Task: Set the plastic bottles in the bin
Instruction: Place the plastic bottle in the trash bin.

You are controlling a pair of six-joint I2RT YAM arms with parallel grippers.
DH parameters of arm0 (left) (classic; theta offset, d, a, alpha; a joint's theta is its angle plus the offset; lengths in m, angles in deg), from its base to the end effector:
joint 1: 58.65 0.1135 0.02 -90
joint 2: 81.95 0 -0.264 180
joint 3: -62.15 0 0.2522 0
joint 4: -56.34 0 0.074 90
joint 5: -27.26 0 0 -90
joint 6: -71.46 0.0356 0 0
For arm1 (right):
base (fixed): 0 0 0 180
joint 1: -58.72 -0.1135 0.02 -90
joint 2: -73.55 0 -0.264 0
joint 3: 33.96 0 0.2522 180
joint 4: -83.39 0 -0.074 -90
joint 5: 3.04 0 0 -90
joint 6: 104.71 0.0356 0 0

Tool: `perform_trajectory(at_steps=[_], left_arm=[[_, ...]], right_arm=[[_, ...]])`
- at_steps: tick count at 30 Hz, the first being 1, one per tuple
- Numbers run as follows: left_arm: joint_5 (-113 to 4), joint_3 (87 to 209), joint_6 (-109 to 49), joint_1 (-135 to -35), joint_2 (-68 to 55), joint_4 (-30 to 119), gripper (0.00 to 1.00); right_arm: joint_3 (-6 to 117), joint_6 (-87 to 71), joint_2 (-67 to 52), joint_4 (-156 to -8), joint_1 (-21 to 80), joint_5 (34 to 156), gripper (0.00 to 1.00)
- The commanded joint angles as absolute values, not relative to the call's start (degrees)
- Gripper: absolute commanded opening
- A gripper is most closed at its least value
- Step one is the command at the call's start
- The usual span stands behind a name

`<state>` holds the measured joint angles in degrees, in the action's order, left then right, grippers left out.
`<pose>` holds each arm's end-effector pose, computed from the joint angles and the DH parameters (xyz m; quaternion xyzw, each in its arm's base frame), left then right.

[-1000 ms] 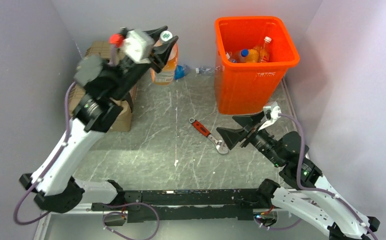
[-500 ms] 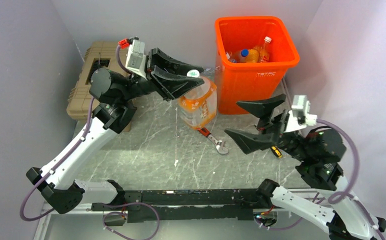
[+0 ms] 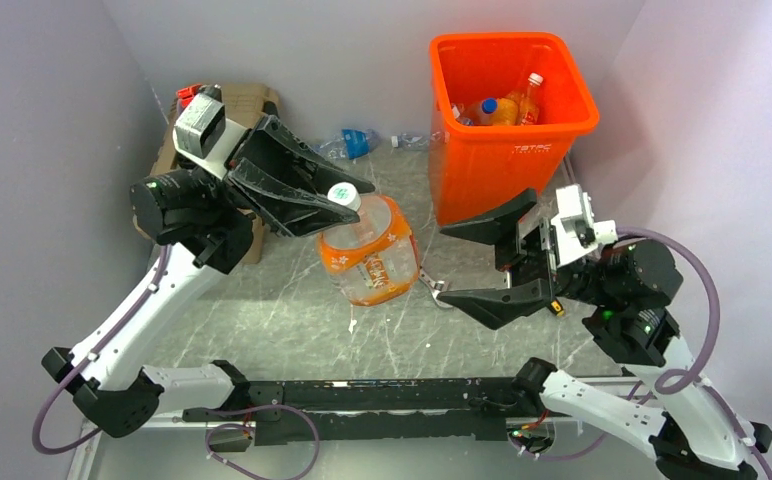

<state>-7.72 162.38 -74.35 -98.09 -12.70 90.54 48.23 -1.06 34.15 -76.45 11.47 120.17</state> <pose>0.1223 -0.1383 0.5759 0.4194 0.2529 -0.7068 0.5105 0.0514 0.0844 0.4923 -0.3813 0.4401 0.5407 0.6071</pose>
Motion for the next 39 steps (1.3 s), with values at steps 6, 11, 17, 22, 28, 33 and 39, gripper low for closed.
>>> perform_trajectory(at_steps=[6, 11, 17, 22, 28, 33, 39], left_arm=[[-6.5, 160.7, -85.7, -97.9, -10.3, 103.4, 0.00], [-6.6, 160.9, -85.0, -98.0, -9.8, 103.1, 0.00], [-6.4, 162.3, -85.7, -98.0, -8.1, 103.8, 0.00], [-6.8, 162.6, -86.8, -98.1, -6.6, 105.5, 0.00], [-7.0, 160.9, -84.7, -98.1, -6.6, 105.1, 0.00], [-7.4, 158.4, -79.9, -98.1, -8.6, 102.0, 0.00], [-8.2, 156.4, -74.2, -98.0, -11.6, 98.6, 0.53]], right_arm=[[52.4, 5.9, 27.4, -86.7, 11.4, 127.3, 1.00], [53.8, 5.8, 24.4, -86.5, 11.4, 126.6, 1.00], [53.9, 6.0, 21.5, -86.7, 11.4, 126.9, 1.00], [53.1, 9.0, 19.7, -90.2, 11.4, 129.3, 0.98], [50.8, 18.3, 16.8, -98.7, 11.4, 134.8, 0.83], [48.0, 21.5, 17.0, -101.9, 11.4, 136.1, 0.59], [46.6, 18.3, 19.4, -100.1, 11.4, 133.2, 0.37]])
